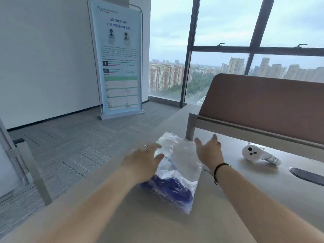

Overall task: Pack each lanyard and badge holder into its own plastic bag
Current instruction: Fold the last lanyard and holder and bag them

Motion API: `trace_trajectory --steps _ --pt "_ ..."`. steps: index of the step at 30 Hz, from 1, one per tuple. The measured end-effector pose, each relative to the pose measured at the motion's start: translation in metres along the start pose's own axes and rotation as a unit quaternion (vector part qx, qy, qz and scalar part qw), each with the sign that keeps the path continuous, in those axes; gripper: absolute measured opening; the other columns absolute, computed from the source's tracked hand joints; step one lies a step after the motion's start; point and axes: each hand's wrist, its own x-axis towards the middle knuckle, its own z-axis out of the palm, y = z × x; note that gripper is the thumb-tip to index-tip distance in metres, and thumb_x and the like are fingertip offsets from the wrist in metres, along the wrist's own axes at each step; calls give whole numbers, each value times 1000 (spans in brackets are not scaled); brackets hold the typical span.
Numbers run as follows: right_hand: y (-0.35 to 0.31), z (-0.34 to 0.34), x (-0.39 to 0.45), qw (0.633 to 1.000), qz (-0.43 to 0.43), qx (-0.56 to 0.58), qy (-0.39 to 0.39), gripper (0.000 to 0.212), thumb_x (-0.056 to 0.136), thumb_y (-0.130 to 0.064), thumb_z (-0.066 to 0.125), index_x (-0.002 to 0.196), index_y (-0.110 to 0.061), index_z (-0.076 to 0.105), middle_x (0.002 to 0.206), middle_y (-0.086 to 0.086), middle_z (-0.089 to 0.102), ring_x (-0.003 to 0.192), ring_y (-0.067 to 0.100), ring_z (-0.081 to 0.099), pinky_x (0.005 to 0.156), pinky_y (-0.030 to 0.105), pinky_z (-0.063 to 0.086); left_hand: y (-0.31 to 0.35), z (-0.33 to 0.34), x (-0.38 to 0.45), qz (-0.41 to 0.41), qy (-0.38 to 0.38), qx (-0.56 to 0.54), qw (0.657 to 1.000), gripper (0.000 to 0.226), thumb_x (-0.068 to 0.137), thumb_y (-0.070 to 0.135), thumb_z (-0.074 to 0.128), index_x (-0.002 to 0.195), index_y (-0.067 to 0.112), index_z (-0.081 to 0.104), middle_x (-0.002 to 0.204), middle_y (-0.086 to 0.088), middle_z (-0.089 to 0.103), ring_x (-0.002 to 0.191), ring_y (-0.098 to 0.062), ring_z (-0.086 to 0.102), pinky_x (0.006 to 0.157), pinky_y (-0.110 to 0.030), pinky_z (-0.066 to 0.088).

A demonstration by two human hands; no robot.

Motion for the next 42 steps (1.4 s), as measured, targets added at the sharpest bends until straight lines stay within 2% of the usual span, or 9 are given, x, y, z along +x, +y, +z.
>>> trace_trajectory --steps 2,5,7,11,19,26,30,37,42 --pt "12 16 -39 984 -147 -87 -45 74 94 -61 44 153 -21 26 161 7 25 148 25 24 120 49 22 6 15 -6 48 -45 58 996 46 104 51 26 144 36 43 162 9 30 147 -19 30 119 -44 25" --pt "22 33 -85 955 -208 -135 -160 66 93 -69 31 150 -36 32 161 -9 27 150 15 16 123 45 9 5 25 -7 52 -65 119 989 48 105 47 22 147 34 39 163 10 26 151 -15 18 121 -47 16" --pt "26 40 -93 945 -204 -176 -184 69 92 -72 25 153 -39 26 163 -10 20 152 13 9 123 44 2 0 26 -8 31 -79 110 990 49 104 48 24 151 37 31 165 11 20 153 -15 12 122 -49 11" --pt "27 41 -98 934 -210 -228 -177 72 92 -74 20 155 -39 16 165 -10 10 153 13 5 124 44 1 -15 29 -7 -9 -83 94 992 51 102 52 21 153 45 24 165 19 11 154 -19 6 123 -49 11" --pt "31 44 -105 918 -238 -259 -181 77 91 -76 11 156 -36 5 167 -5 0 153 17 0 123 46 -3 -21 40 -23 -30 29 8 999 43 100 51 31 142 55 40 155 33 29 145 -6 30 116 -40 32" --pt "39 48 -103 910 -253 -261 -199 78 91 -75 7 157 -33 1 167 -3 -2 153 19 -4 123 50 -3 -31 46 -18 -34 22 -3 999 40 100 52 36 140 54 44 156 31 28 148 -5 25 121 -35 23" --pt "36 46 -105 913 -250 -257 -193 78 93 -73 7 157 -29 1 167 0 -2 153 21 -4 123 51 -4 -26 47 -20 -54 13 -57 997 39 104 41 36 141 48 47 162 22 21 150 -10 20 124 -35 17" --pt "26 41 -109 906 -210 -282 -235 78 94 -71 6 157 -27 -6 166 2 -10 153 22 -12 121 50 -11 -24 30 -14 -75 -103 -64 990 45 103 46 30 147 45 38 165 19 12 153 -14 10 124 -39 12" --pt "15 23 -109 894 -163 -272 -318 75 95 -69 12 157 -31 -7 165 0 -15 151 20 -19 121 47 -13 -12 6 -10 -117 -220 -55 967 50 102 42 41 151 44 30 166 17 7 153 -19 5 124 -40 8"
